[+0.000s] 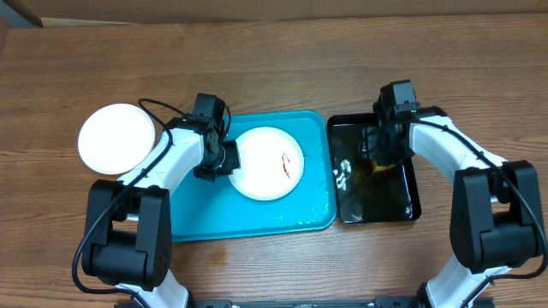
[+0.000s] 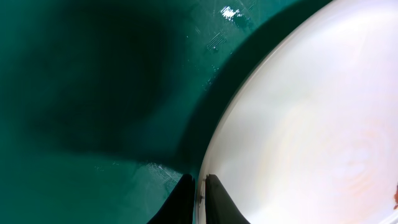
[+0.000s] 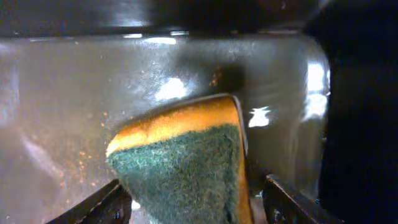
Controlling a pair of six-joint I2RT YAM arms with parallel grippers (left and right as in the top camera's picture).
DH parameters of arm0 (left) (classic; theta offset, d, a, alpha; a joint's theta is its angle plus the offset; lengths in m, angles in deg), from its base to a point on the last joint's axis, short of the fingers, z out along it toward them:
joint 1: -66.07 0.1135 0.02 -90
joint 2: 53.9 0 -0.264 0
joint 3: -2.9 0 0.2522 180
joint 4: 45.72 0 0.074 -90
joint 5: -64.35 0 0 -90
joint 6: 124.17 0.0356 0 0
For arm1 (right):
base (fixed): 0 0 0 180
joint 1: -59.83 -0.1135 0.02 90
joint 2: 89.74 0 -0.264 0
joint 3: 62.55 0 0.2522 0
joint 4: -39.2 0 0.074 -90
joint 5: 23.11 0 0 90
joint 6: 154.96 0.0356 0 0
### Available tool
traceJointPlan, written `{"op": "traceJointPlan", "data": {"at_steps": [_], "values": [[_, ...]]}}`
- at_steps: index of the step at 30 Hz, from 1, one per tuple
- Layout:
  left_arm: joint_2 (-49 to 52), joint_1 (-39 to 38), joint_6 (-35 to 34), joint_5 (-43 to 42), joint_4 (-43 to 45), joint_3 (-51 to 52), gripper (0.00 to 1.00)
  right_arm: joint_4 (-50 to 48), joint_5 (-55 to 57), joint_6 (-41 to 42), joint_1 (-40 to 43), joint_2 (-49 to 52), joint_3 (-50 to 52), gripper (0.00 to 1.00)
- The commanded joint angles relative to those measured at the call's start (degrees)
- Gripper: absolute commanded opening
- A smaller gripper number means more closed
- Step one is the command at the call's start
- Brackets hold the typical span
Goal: Clean dirty plates on tray and stack at the side
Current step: 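Dip the sponge in the water with the right gripper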
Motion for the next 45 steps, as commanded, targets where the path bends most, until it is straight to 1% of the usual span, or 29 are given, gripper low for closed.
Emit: {"op": "traceJointPlan", "data": {"at_steps": [1, 2, 3, 4, 6, 7, 8, 13, 16, 21, 25, 27, 29, 31, 32, 34, 35, 37, 39, 44, 45], "values": [[-0.28, -0.42, -0.98, 0.04, 0.07, -0.79, 0.11, -1.66, -0.96, 0.00, 0.00, -0.92, 1.55, 0.66], [-0.28, -0.42, -0.96, 0.04, 0.09, -0.79, 0.11, -2.01, -1.49, -0.02, 0.00, -0.92, 1.64, 0.59], [-0.28, -0.42, -0.96, 0.09, 0.07, -0.79, 0.11, -2.36, -2.03, -0.02, 0.00, -0.92, 1.64, 0.50], [-0.28, -0.42, -0.96, 0.20, 0.07, -0.79, 0.11, -2.95, -2.51, -0.02, 0.00, -0.92, 1.64, 0.38], [-0.28, -0.42, -0.96, 0.26, 0.07, -0.79, 0.10, -4.48, -3.43, -0.02, 0.00, -0.94, 1.62, 0.17], [-0.28, -0.42, -0.96, 0.26, 0.07, -0.79, 0.10, -4.83, -3.72, -0.02, 0.00, -1.05, 1.16, 0.08], [-0.28, -0.42, -0.96, 0.26, 0.07, -0.79, 0.10, -4.07, -3.87, -0.04, 0.00, -1.22, 0.39, 0.04], [-0.28, -0.42, -0.96, 0.63, 0.04, -0.79, 0.10, 5.29, -5.90, -0.04, 0.00, -3.98, -5.95, 0.04], [-0.28, -0.42, -0.96, 0.63, 0.04, -0.79, 0.10, 9.11, -5.84, -0.02, 0.00, -7.04, -7.93, 0.04], [-0.28, -0.42, -0.96, 0.63, -0.31, -0.79, 0.17, 13.38, -5.77, 1.79, 0.00, -10.82, -7.91, 0.04], [-0.28, -0.42, -0.96, 0.63, -0.28, -0.79, 0.26, 13.68, -5.79, 2.40, 0.00, -10.60, -7.41, 0.04], [-0.28, -0.42, -0.98, 0.61, -0.39, -0.79, 0.30, 16.39, -5.88, 3.04, -0.02, -10.36, -7.41, 0.04], [-0.28, -0.44, -0.98, 0.61, -0.50, -0.79, 0.31, 18.53, -5.64, 4.52, -0.02, -10.36, -7.41, 0.04], [-0.28, -0.44, -1.01, 0.61, -0.61, -0.79, 0.31, 16.44, -5.44, 4.90, -0.02, -10.27, -7.21, 0.04], [-0.28, -0.44, -1.03, 0.61, -0.59, -0.79, 0.27, 14.58, -4.79, 4.92, -0.02, -10.27, -6.93, 0.04], [-0.28, -0.42, -1.14, 0.55, -0.66, -0.79, 0.09, 14.10, -5.20, 4.94, -0.02, -10.27, -6.84, 0.04], [-0.28, -0.42, -1.84, 0.26, -1.01, -0.79, 0.04, 14.97, -6.34, 4.98, -0.02, -10.36, -6.84, 0.04], [-0.28, -0.44, -3.43, -0.02, -2.01, -0.79, 0.04, 16.35, -8.39, 6.21, -0.02, -10.29, -6.78, 0.04], [-0.28, -0.44, -4.52, -0.07, -2.71, -0.79, 0.04, 15.74, -8.26, 6.67, -0.02, -10.25, -6.49, 0.04], [-0.28, -0.44, -4.55, -2.58, -3.72, -0.79, 0.04, 15.04, -8.13, 6.62, -0.02, -10.25, -6.29, 0.04], [-0.28, -0.44, -4.48, -3.13, -4.28, -0.79, 0.08, 14.93, -8.13, 6.34, 0.00, -10.25, -6.29, 0.04]]}}
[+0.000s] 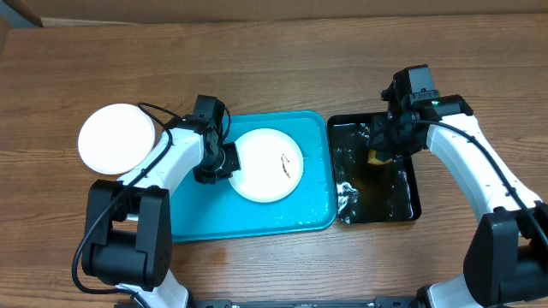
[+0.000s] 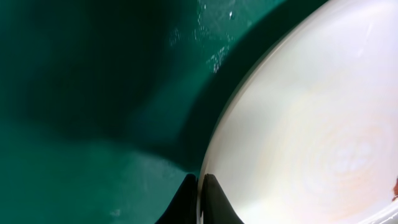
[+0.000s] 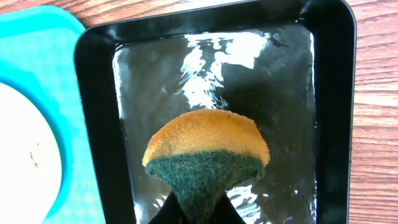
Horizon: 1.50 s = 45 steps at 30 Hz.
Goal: Clean dirty plates on tray and stack at the side
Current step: 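Dip the sponge in the water with the right gripper, then move the held sponge over the white plate with the right gripper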
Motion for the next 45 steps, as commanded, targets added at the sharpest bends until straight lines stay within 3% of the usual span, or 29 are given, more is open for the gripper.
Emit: {"op": "traceJointPlan", "data": {"at_steps": [1, 2, 5, 7, 11, 12, 14, 23, 27, 29, 32, 37, 41, 45], "values": [[-0.28, -0.44, -1.27, -1.86, -1.53, -0.74, 0.16, -0.57, -0.68, -0.04, -0.04, 0.07, 0.24, 0.04], [-0.28, -0.44, -1.20, -1.81, -1.73, -0.74, 0.31, -0.74, -0.68, -0.24, -0.04, 0.07, 0.24, 0.04], [-0.28, -0.31, -1.01, -0.68, -0.39, -0.74, 0.58, -0.87, -0.68, -0.42, -0.07, 0.07, 0.24, 0.04], [-0.28, -0.31, -0.98, 0.28, 0.74, -0.74, 0.55, -0.66, -0.68, -0.44, -0.07, 0.07, 0.26, 0.04], [-0.28, -0.37, -1.62, 1.16, 2.16, -0.74, 0.15, -0.04, -0.66, -0.44, -0.07, 0.07, 0.28, 0.04], [-0.28, -0.50, -2.10, 1.11, 1.95, -0.74, 0.09, -0.02, -0.66, -0.44, -0.07, 0.07, 0.37, 0.04], [-0.28, -0.81, -2.82, 1.11, 1.01, -0.74, 0.04, -0.07, -0.68, -0.42, -0.07, 0.07, 0.85, 0.04], [-0.28, -1.88, -9.42, 0.79, -2.34, -0.39, 0.06, -4.04, 1.68, -0.42, -0.04, 0.07, 4.00, 0.04], [-0.28, -1.88, -9.14, 0.92, -2.34, -0.39, 0.39, -2.32, 1.64, -0.39, -0.04, 0.04, 1.22, 0.04], [-0.28, -1.88, -7.67, 1.03, -2.12, -0.42, 0.45, 0.15, 1.62, -0.39, -0.07, -0.13, -1.55, 0.04], [-0.28, -1.88, -6.38, 1.01, -1.73, -0.42, 0.45, 2.54, 0.42, -0.39, -0.07, -0.39, -4.07, 0.04], [-0.28, -1.88, -6.34, 0.96, -1.57, -0.39, 0.31, 3.58, -7.78, -0.39, -0.07, -0.39, -4.37, 0.04], [-0.28, -1.88, -6.36, -0.31, -1.44, -0.39, 0.31, 1.25, -24.92, -0.42, -0.66, -0.37, -4.33, 0.04], [-0.28, -1.88, -6.32, -0.28, -1.51, -0.39, 0.30, -1.99, -28.96, -0.35, -4.42, -0.37, -4.33, 0.04]]}}
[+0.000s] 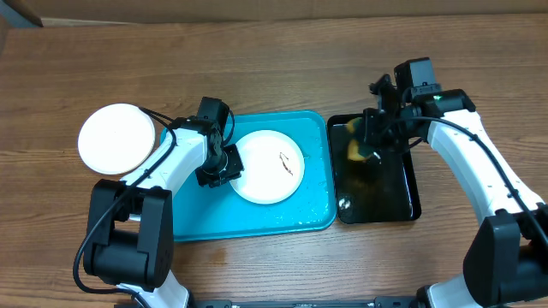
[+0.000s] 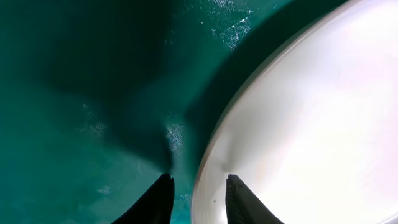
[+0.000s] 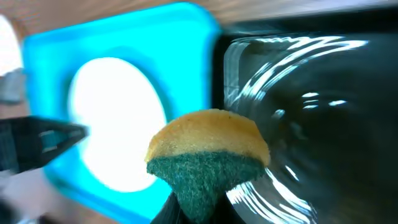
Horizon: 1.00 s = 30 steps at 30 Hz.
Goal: Clean dirty plates on tray and stack at the side
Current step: 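Move the held sponge over the white plate with the right gripper, then scrub the white plate with the sponge while left gripper holds rim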
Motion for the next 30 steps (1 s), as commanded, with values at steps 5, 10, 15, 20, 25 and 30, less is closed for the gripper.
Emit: {"op": "traceJointPlan", "data": {"at_steps": [5, 10, 15, 20, 25, 30], "values": [[-0.28, -0.37, 0.70, -0.44, 0.24, -0.31, 0.31, -5.07, -2.89, 3.02, -11.37, 0.48, -1.27, 0.04], [-0.28, -0.37, 0.72, -0.44, 0.24, -0.31, 0.31, -8.26, 12.13, 10.49, -20.70, 2.23, -1.22, 0.04], [-0.28, -0.37, 1.97, -0.46, 0.15, -0.31, 0.30, -12.76, 26.43, 15.34, -29.00, 5.70, -1.22, 0.04], [-0.28, -0.37, 1.97, -0.46, 0.15, -0.31, 0.30, -18.32, 35.71, 15.32, -33.94, 9.49, -1.22, 0.04], [-0.28, -0.37, 1.99, -0.46, 0.02, -0.31, 0.30, -18.51, 41.16, 15.32, -35.43, 10.45, -1.22, 0.04], [-0.28, -0.37, 1.97, -0.46, 0.09, -0.31, 0.31, -18.91, 41.18, 14.80, -35.43, 10.62, -0.90, 0.08]]}}
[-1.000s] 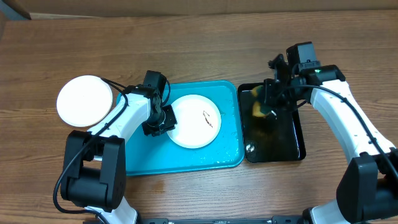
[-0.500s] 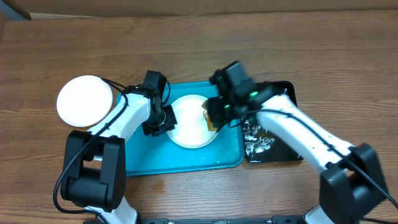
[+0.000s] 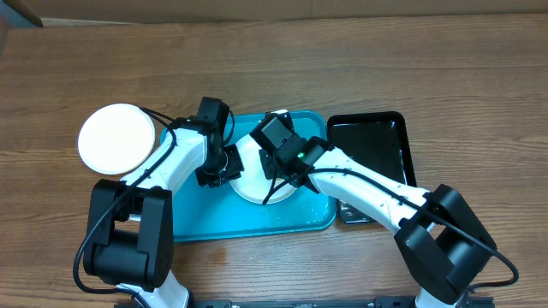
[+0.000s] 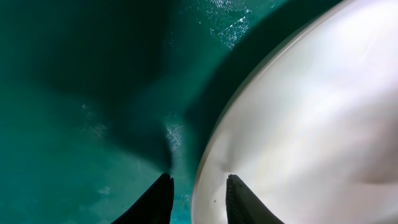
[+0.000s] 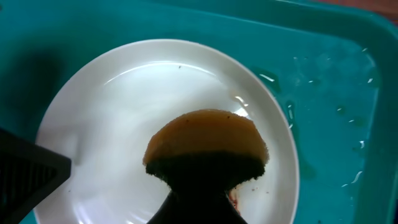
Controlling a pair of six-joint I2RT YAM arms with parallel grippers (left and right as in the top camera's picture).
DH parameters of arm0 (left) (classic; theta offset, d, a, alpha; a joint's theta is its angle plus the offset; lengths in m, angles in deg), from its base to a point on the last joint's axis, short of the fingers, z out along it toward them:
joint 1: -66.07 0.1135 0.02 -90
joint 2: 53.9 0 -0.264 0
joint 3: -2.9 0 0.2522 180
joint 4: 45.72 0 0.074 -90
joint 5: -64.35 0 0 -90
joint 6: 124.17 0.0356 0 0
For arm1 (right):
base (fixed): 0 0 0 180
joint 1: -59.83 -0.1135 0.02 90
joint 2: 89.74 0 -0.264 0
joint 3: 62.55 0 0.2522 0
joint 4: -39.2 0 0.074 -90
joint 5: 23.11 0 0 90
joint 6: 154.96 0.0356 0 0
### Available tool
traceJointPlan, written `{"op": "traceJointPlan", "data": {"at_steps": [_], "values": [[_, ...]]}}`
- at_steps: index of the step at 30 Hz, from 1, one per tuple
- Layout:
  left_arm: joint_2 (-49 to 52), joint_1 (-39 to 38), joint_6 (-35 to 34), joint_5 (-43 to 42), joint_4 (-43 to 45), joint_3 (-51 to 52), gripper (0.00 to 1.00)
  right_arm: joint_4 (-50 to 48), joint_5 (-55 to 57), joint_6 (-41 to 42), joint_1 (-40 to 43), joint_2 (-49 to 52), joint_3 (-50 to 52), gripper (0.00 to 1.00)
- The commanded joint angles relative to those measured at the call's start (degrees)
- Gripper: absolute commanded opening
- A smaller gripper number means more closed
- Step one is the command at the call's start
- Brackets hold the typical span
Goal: Clean dirty plates on tray and stack at the side
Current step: 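Scrub the white plate with the sponge while left gripper holds rim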
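Note:
A white plate [image 3: 248, 181] with a reddish smear [image 5: 233, 198] lies in the teal tray [image 3: 205, 214]. My right gripper [image 5: 199, 202] is shut on a yellow-and-green sponge [image 5: 208, 140], which sits low over the plate's [image 5: 118, 118] middle. Whether the sponge touches the plate cannot be told. In the overhead view the right gripper [image 3: 282, 158] covers most of the plate. The left gripper [image 4: 198, 198] is open, one finger on each side of the plate's left rim [image 4: 214, 155]. From above, the left gripper [image 3: 224, 162] sits at the plate's left edge.
A clean white plate [image 3: 116, 139] rests on the wooden table left of the tray. A black tray of water [image 3: 377, 141] stands right of the teal tray. Water drops lie on the teal tray's floor [image 5: 336, 124].
My right gripper has moved left with the sponge, from the black tray's left edge to over the plate in the teal tray. The left gripper stays open at the plate's rim.
First my right gripper was open around the sponge in the black tray's water, and my left was shut on the plate's rim. Then the right was shut on the sponge above the water. Later the left was open, and the sponge is now over the plate.

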Motion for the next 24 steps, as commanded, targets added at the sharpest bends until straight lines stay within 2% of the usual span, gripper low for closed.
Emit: {"op": "traceJointPlan", "data": {"at_steps": [1, 6, 10, 13, 15, 24], "values": [[-0.28, -0.37, 1.40, -0.46, 0.11, -0.31, 0.30, -1.73, 2.95, -0.55, 0.04, 0.02, -0.48, 0.08], [-0.28, -0.37, 1.40, -0.46, 0.04, -0.31, 0.30, -6.29, 2.99, -2.75, 0.15, 1.53, 2.01, 0.11], [-0.28, -0.37, 1.40, -0.46, 0.04, -0.31, 0.30, -6.38, 2.99, -2.84, 0.20, 2.75, 2.08, 0.23], [-0.28, -0.37, 1.40, -0.44, 0.07, -0.31, 0.31, -7.21, 2.97, -4.31, 0.20, 2.69, 2.08, 0.39], [-0.28, -0.37, 1.40, -0.46, 0.11, -0.31, 0.31, -7.45, 3.02, -4.55, 0.20, 2.69, 2.08, 0.45], [-0.28, -0.37, 1.38, -0.46, 0.07, -0.31, 0.31, -7.82, 3.06, -5.60, 0.20, 3.85, 2.14, 0.47]]}}
